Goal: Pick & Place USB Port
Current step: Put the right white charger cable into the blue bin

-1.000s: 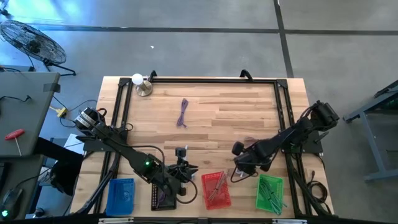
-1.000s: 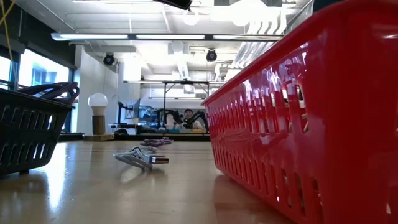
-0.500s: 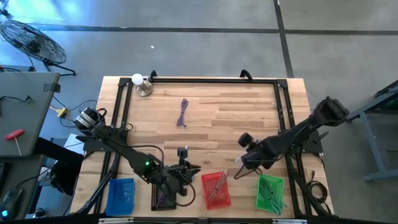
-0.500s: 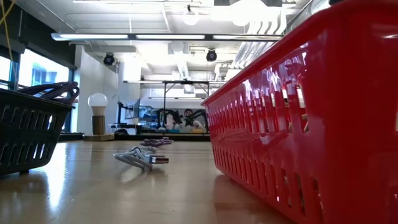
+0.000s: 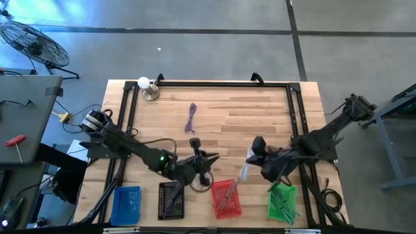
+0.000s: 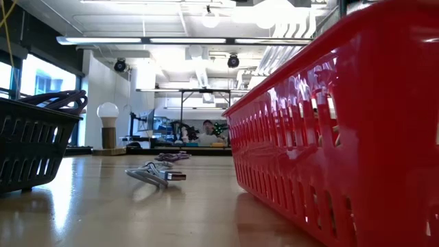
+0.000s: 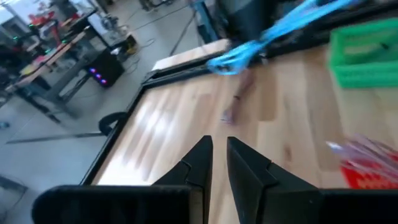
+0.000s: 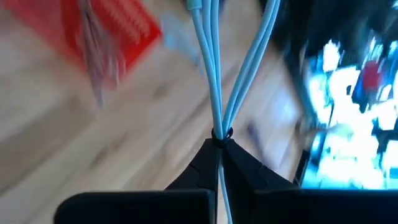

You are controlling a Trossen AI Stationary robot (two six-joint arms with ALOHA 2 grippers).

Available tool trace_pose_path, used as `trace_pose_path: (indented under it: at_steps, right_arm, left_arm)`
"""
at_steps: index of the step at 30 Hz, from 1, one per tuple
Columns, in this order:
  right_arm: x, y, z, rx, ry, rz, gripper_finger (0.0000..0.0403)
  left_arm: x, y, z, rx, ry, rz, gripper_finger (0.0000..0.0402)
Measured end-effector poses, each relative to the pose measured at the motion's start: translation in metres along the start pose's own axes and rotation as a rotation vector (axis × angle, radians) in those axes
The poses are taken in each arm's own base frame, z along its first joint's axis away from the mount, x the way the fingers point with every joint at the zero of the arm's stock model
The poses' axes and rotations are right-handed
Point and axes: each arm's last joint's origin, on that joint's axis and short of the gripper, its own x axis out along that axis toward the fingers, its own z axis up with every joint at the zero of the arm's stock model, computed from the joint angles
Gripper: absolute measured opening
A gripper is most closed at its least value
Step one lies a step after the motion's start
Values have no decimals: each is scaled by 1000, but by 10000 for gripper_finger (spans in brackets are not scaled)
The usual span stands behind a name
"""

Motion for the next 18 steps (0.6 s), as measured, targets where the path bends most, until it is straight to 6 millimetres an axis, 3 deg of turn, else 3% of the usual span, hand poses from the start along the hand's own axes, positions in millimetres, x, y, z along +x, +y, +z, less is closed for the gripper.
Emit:
trace_pose_path:
  at_steps: [4, 15, 18]
  right_arm:
    - [-5, -7, 8, -46, -129, -14, 0]
    - [-5, -8, 6, -71, -124, -8, 0]
    - [-4, -7, 5, -56, -119, -2, 0]
  left_arm:
    - [10, 10, 2, -28, -2, 7, 44]
    - [37, 32, 1, -102, -10, -189, 44]
    - [44, 37, -7, -138, 29, -257, 44]
